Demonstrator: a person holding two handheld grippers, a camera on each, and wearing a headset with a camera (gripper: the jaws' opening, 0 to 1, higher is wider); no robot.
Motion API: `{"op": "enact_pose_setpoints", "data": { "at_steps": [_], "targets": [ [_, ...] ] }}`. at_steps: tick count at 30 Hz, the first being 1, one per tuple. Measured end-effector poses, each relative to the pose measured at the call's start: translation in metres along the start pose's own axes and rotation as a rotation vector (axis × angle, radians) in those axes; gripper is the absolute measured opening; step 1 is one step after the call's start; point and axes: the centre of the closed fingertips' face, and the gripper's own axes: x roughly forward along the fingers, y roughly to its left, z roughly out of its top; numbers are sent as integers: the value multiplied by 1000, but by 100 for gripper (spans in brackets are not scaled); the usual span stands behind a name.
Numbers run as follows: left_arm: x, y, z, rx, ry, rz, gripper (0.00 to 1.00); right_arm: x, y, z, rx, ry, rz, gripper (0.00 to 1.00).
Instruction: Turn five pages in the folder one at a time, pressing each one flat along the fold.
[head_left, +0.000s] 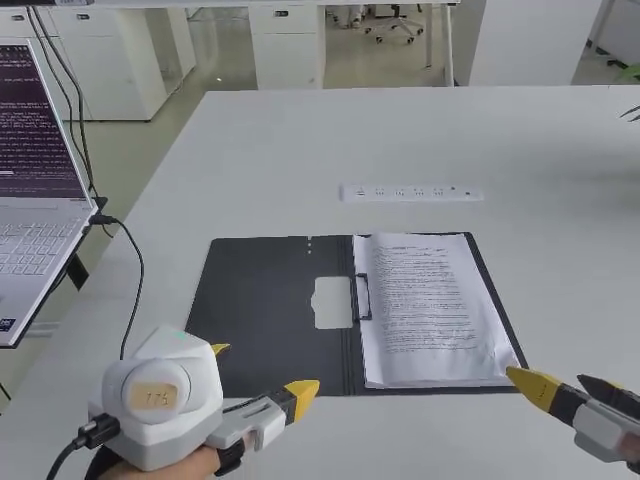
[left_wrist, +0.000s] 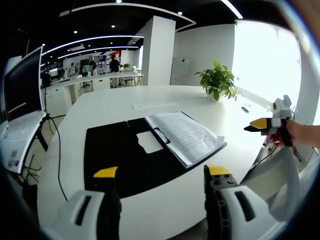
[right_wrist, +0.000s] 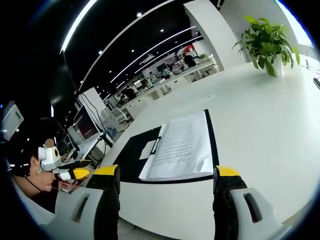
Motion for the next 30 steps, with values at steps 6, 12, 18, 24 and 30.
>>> {"op": "enact_pose_setpoints", "data": {
  "at_steps": [6, 12, 18, 24, 30],
  "targets": [
    [2, -1, -1, 4, 7, -4, 67, -1, 0, 0, -12, 1, -4, 76],
    [8, -4, 1, 14, 11, -15, 67, -2, 0, 0, -22, 3, -7, 76],
    [15, -9, 5, 25, 12, -34, 68, -1, 1, -2, -42, 14, -9, 76],
    [20, -14, 7, 38, 14, -48, 68, -1, -2, -4, -56, 23, -13, 76],
    [28, -20, 10, 48, 17, -67, 68, -1, -2, -6, -67, 34, -17, 76]
  ]
}}
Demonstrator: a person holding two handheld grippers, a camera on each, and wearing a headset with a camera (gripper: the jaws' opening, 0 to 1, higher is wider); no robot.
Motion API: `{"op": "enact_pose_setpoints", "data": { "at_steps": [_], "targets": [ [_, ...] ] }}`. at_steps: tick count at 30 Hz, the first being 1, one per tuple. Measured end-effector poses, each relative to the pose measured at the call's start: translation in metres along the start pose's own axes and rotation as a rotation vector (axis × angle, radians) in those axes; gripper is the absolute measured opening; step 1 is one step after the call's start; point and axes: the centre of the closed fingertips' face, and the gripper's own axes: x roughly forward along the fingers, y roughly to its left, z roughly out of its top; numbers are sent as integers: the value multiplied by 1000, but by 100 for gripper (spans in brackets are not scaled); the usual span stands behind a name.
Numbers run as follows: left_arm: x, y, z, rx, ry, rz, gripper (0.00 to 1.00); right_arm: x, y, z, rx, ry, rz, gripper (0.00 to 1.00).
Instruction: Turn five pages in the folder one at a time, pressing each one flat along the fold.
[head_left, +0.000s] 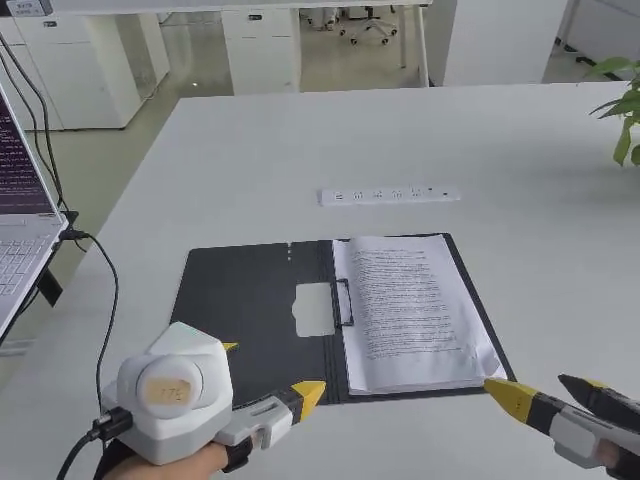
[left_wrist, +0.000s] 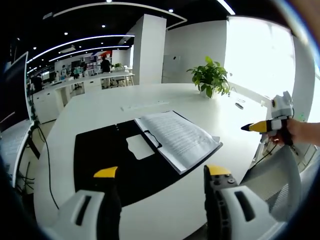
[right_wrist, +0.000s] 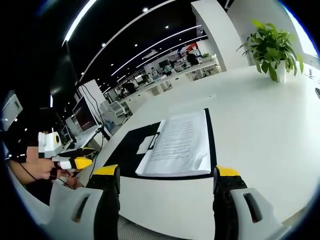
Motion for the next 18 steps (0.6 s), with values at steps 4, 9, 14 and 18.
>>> {"op": "enact_pose_setpoints", "data": {
  "at_steps": [4, 9, 14, 18],
  "targets": [
    [7, -5, 1, 6, 4, -14, 67, 0, 0, 0, -5, 2, -4, 75],
    [16, -11, 0, 19, 17, -35, 67, 0, 0, -1, -17, 8, -7, 75],
    [25, -20, 2, 32, 22, -59, 67, 0, -2, -3, -22, 14, -12, 75],
    [34, -26, 4, 43, 23, -74, 67, 0, -4, -5, -24, 20, -16, 75]
  ]
}}
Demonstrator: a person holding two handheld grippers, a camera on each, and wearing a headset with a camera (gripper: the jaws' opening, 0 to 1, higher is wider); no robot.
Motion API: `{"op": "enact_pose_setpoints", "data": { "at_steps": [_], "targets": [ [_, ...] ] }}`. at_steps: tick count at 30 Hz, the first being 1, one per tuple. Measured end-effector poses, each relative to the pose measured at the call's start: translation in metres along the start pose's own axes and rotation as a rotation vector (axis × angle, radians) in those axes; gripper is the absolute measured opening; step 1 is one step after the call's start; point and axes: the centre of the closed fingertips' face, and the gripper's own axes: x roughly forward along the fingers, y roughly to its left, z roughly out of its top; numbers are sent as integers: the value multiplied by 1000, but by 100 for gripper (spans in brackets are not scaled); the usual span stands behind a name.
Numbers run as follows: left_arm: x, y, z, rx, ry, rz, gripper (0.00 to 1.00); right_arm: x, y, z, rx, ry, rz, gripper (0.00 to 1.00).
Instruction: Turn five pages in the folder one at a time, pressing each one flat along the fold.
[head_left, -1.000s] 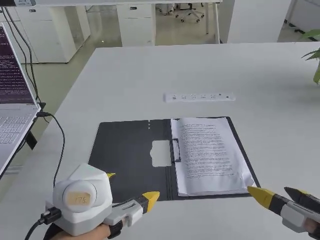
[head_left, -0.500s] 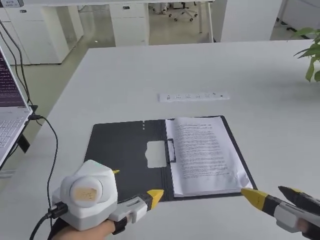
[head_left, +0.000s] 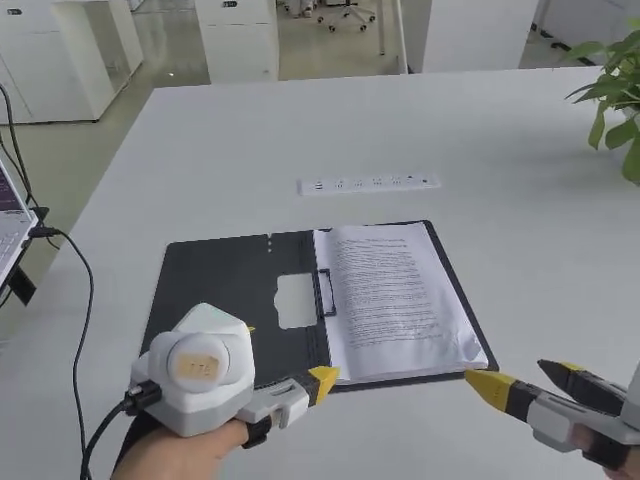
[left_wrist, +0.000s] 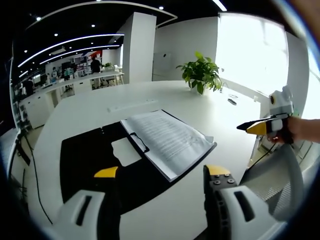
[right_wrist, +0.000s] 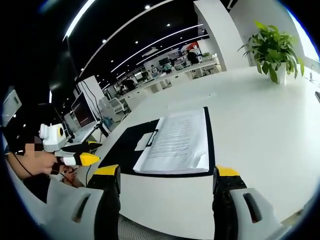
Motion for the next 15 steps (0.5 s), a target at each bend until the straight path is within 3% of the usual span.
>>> {"op": "enact_pose_setpoints", "data": {
  "at_steps": [15],
  "targets": [
    [42, -24, 4, 54, 21, -57, 65, 2, -2, -2, -1, 7, -6, 74]
  ]
}}
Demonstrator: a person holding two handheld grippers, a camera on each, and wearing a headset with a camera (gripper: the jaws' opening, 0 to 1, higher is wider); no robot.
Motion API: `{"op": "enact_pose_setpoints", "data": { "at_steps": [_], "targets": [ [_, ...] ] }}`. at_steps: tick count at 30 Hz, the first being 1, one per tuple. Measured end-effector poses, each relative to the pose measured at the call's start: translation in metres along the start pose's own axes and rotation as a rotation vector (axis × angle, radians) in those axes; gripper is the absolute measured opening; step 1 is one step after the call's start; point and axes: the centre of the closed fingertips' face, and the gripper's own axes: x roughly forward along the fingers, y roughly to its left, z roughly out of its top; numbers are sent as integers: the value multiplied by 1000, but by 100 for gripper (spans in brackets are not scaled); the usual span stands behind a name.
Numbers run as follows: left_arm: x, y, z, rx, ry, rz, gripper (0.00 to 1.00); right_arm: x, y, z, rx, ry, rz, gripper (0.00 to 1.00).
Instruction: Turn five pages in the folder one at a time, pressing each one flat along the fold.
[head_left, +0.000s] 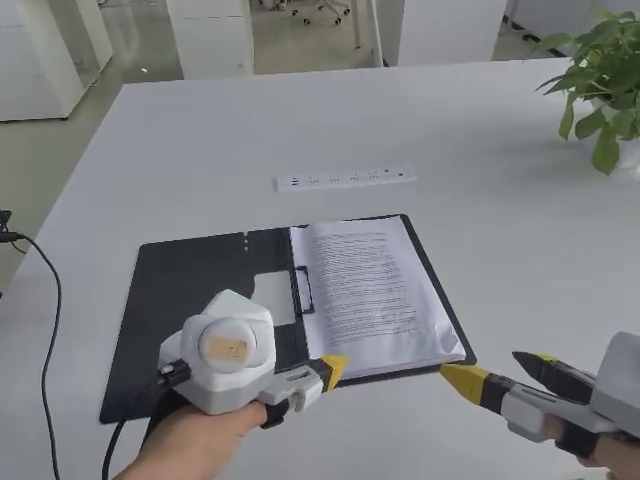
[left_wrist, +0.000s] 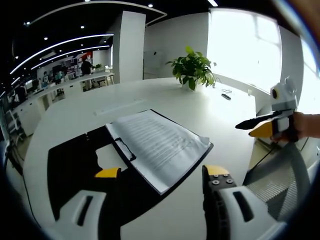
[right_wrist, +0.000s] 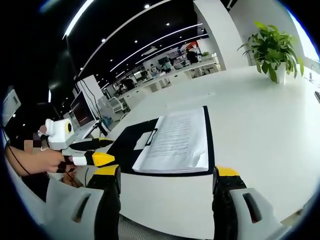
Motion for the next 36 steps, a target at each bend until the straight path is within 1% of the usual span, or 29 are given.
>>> {"op": "enact_pose_setpoints", "data": {
  "at_steps": [5, 10, 16, 26, 32, 36],
  "targets": [
    [15, -9, -1, 18, 15, -23, 64, 1, -2, -2, 1, 5, -4, 74],
    [29, -18, -1, 35, 20, -43, 63, 2, -2, -4, 5, 8, -10, 74],
    [45, -22, -7, 49, 36, -51, 62, 3, -2, -4, 13, 4, -17, 73],
    [75, -32, -5, 55, 31, -58, 59, 4, -2, -5, 5, 7, -28, 72],
    [95, -40, -7, 67, 41, -60, 58, 5, -3, -5, 3, 9, -31, 72],
    [105, -46, -7, 75, 44, -61, 58, 6, -3, -5, -2, 13, -31, 72]
  ]
}}
